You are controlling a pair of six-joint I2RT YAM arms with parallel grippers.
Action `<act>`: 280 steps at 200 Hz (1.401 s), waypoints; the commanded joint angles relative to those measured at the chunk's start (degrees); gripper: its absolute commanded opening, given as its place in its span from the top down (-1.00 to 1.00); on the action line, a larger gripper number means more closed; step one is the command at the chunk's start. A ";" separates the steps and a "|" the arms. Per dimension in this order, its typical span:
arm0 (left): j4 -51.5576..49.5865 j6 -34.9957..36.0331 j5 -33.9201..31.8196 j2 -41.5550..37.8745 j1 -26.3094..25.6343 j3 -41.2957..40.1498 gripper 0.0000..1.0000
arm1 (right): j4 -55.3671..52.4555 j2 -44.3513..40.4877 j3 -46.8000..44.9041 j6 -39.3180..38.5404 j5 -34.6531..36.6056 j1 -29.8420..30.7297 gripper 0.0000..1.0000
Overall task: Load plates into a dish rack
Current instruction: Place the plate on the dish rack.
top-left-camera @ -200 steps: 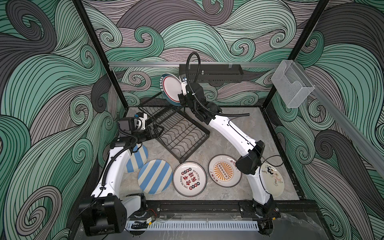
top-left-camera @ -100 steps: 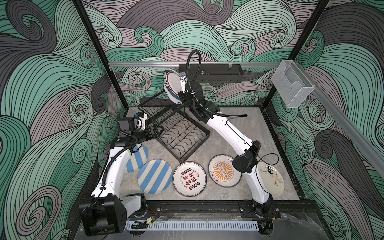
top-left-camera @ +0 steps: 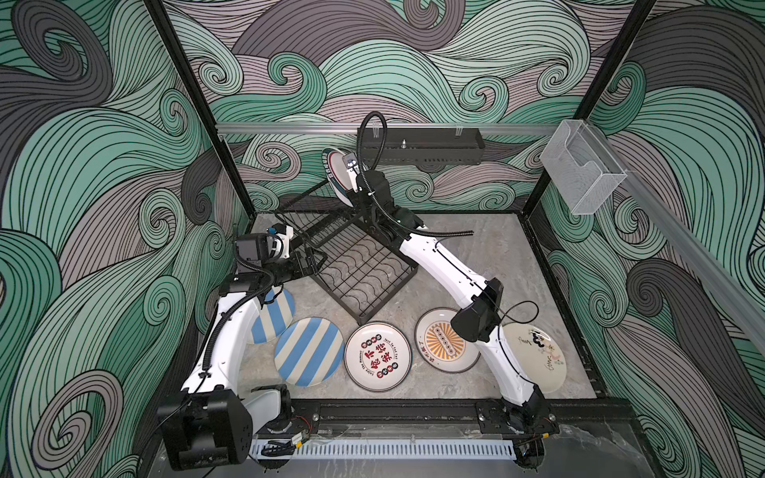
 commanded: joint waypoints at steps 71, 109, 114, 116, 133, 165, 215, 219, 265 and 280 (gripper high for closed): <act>0.73 -0.26 1.30 -0.36 0.55 -0.44 -0.97 | 4.97 2.22 2.77 -0.29 1.13 0.17 1.00; 0.84 -0.26 1.38 -0.32 0.55 -0.43 -0.97 | 4.68 2.94 2.46 0.35 -1.10 0.17 1.00; 0.81 -0.28 1.38 -0.36 0.55 -0.44 -0.97 | 4.53 3.00 2.58 0.30 -1.22 0.17 1.00; 0.85 -0.26 1.38 -0.31 0.55 -0.42 -0.97 | 4.48 3.09 2.54 0.40 -1.22 0.17 1.00; 0.82 -0.30 1.38 -0.30 0.55 -0.44 -0.97 | 4.56 3.30 2.61 0.26 -1.04 0.07 1.00; 0.84 -0.34 1.46 -0.32 0.55 -0.52 -0.97 | 4.43 3.73 2.61 0.34 -0.97 -0.31 1.00; 0.85 -0.35 1.47 -0.23 0.55 -0.52 -0.97 | 3.37 4.79 2.83 2.01 -0.92 -1.20 1.00; 0.87 -0.35 1.47 -0.15 0.55 -0.52 -0.97 | 3.26 4.94 2.87 2.20 -0.88 -1.28 1.00; 0.86 -0.38 1.47 -0.06 0.60 -0.52 -0.97 | 2.15 6.01 3.67 3.33 -1.23 -1.83 0.98; 0.89 -0.35 1.46 -0.05 0.55 -0.52 -0.97 | 2.01 6.09 3.76 3.44 -1.31 -1.94 0.81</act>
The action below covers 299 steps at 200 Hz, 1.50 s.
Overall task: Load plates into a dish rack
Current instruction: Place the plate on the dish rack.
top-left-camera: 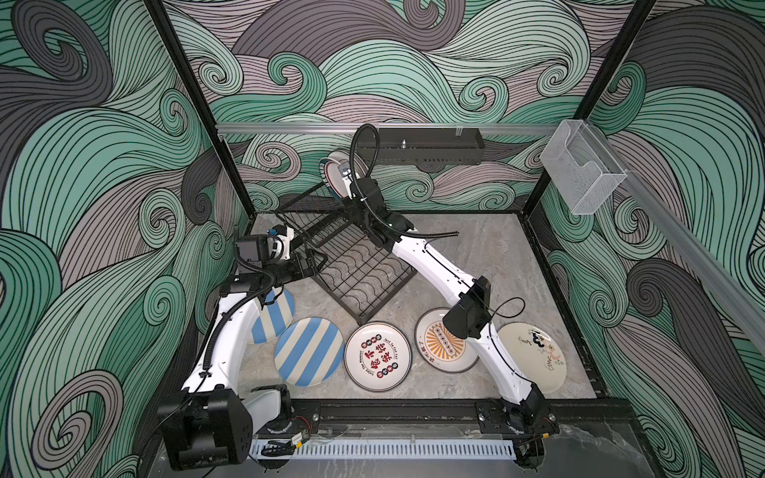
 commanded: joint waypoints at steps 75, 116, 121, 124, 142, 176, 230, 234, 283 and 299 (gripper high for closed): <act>0.82 -0.31 1.23 -0.04 0.55 0.14 -0.97 | -0.21 -0.13 3.31 1.54 -0.24 -1.15 0.20; 0.70 -0.21 1.12 -0.30 0.55 0.13 -0.97 | -1.87 -2.18 3.13 1.31 -0.43 -0.97 0.11; 0.72 -0.21 1.10 -0.38 0.59 0.14 -0.97 | -2.03 -2.42 3.05 1.12 -0.28 -0.97 0.08; 0.73 -0.28 1.14 -0.38 0.51 0.19 -0.97 | -2.15 -2.49 3.09 0.99 -0.28 -0.93 0.06; 0.71 -0.21 1.14 -0.43 0.57 0.16 -0.97 | -3.24 -3.25 3.09 0.61 -0.17 -0.89 -0.01; 0.70 -0.21 0.97 -0.38 0.55 0.22 -0.97 | -4.23 -5.24 2.29 0.71 -1.01 -0.89 -0.05; 0.29 0.03 0.01 -0.47 0.61 0.58 -0.97 | -7.40 -11.15 -3.58 2.95 -3.93 -0.89 -0.23; 0.27 0.04 0.00 -0.47 0.61 0.65 -0.97 | -6.91 -12.13 -4.75 2.95 -3.83 -0.89 -0.23; -0.06 0.49 -0.46 -0.56 0.63 0.79 -0.97 | -4.90 -20.51 -15.92 3.51 -4.46 -1.47 -0.27; -0.11 0.38 -0.44 -0.56 0.63 0.75 -0.97 | -4.90 -23.27 -19.47 4.40 -4.97 -2.00 -0.28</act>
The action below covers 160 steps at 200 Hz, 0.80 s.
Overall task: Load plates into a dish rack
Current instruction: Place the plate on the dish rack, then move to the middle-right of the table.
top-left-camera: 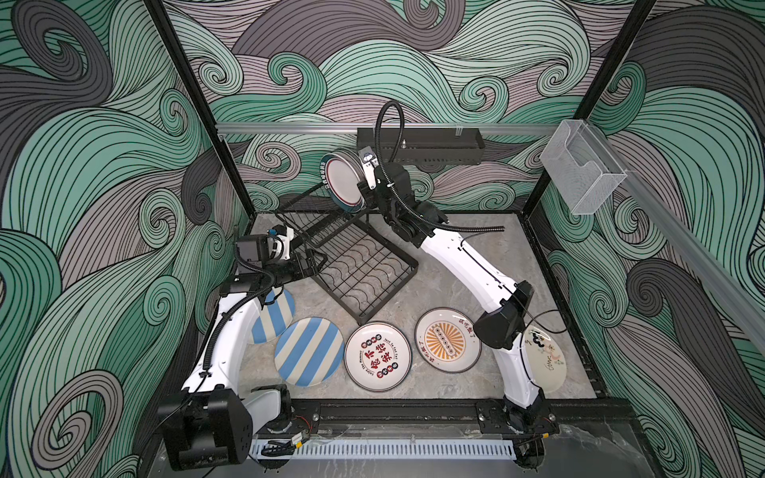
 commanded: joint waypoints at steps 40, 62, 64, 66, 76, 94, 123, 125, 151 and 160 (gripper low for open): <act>0.05 0.03 0.03 -0.39 0.52 0.57 -0.97 | 2.83 -13.64 -18.33 7.41 -5.50 -3.69 -0.29; -0.49 0.49 -0.70 -0.95 0.44 0.62 -0.97 | 1.72 -20.35 -27.72 11.15 -9.23 -6.04 -0.31; -0.60 0.58 -0.93 -1.03 0.37 0.65 -0.97 | 1.56 -20.94 -28.57 11.50 -9.48 -6.26 -0.32; -0.71 0.67 -1.16 -1.14 0.24 0.70 -0.97 | 0.68 -21.55 -29.33 11.80 -9.67 -6.38 -0.32; -2.49 1.61 -3.55 -1.59 -0.66 1.40 -0.97 | -2.69 -24.71 -33.09 13.13 -10.58 -7.14 -0.35; -5.07 2.42 -8.63 -2.70 -4.08 2.93 -0.97 | -4.06 -31.40 -42.82 14.63 -10.40 -7.99 -0.38; -5.25 2.18 -14.06 -4.20 -11.64 3.66 -0.97 | -8.76 -40.38 -56.22 19.05 -11.92 -12.84 -0.39; -5.26 2.04 -14.29 -4.26 -12.10 3.76 -0.97 | -8.98 -40.96 -57.14 19.40 -12.30 -13.41 -0.38; -3.27 -0.38 -15.38 -4.38 -17.17 3.85 -0.97 | -10.77 -48.20 -68.11 25.34 -18.56 -20.53 -0.40; -1.99 -1.29 -15.79 -4.26 -18.69 3.49 -0.97 | -10.90 -50.34 -71.91 27.17 -20.35 -22.73 -0.40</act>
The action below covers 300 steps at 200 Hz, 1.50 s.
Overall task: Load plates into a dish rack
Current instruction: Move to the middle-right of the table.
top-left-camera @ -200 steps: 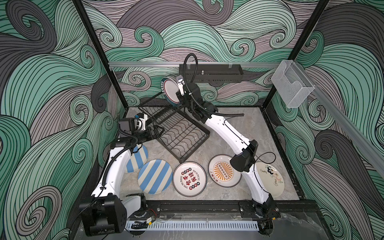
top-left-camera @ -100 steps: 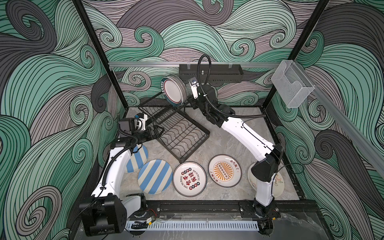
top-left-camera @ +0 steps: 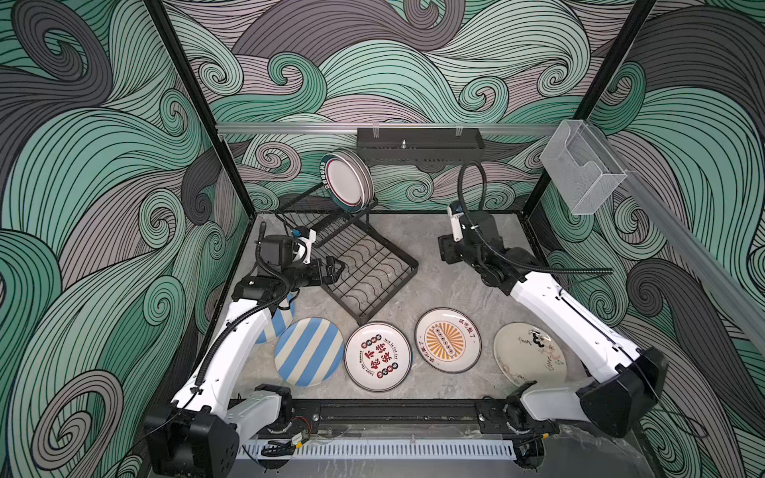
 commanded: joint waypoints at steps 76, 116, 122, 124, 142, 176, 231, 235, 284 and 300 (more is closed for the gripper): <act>14.72 -2.84 -0.02 9.64 -14.10 3.10 -0.97 | -1.95 -16.90 -31.14 18.51 -6.95 -17.91 -0.43; 19.07 -1.82 3.36 15.49 -17.79 3.20 -0.97 | -0.75 -19.97 -36.35 20.87 -7.64 -22.56 -0.43; 20.36 -2.20 3.82 16.29 -18.01 2.49 -0.97 | -0.48 -19.91 -37.02 20.89 -8.83 -23.36 -0.43; 20.89 -2.35 3.96 16.50 -18.09 2.24 -0.97 | -0.52 -19.83 -37.15 20.94 -9.25 -23.55 -0.43; 24.02 -3.51 3.65 18.01 -18.82 0.66 -0.97 | -0.48 -19.05 -38.63 21.79 -12.05 -25.80 -0.45; 25.30 -3.25 3.60 21.60 -19.94 0.98 -0.97 | -0.60 -17.44 -40.23 24.03 -15.59 -28.58 -0.50; 24.04 -1.69 3.23 22.03 -20.43 1.55 -0.97 | -0.97 -16.32 -41.76 24.74 -19.66 -34.09 -0.52; 23.88 -1.44 3.25 22.03 -20.43 1.67 -0.97 | -0.97 -15.93 -41.77 24.73 -20.59 -34.80 -0.52; 22.26 0.85 3.68 23.40 -20.43 3.94 -0.97 | 0.45 -13.42 -42.54 24.97 -25.33 -38.16 -0.54; 21.66 1.75 2.86 23.96 -20.46 4.44 -0.97 | 1.50 -11.85 -42.82 24.55 -26.09 -38.50 -0.57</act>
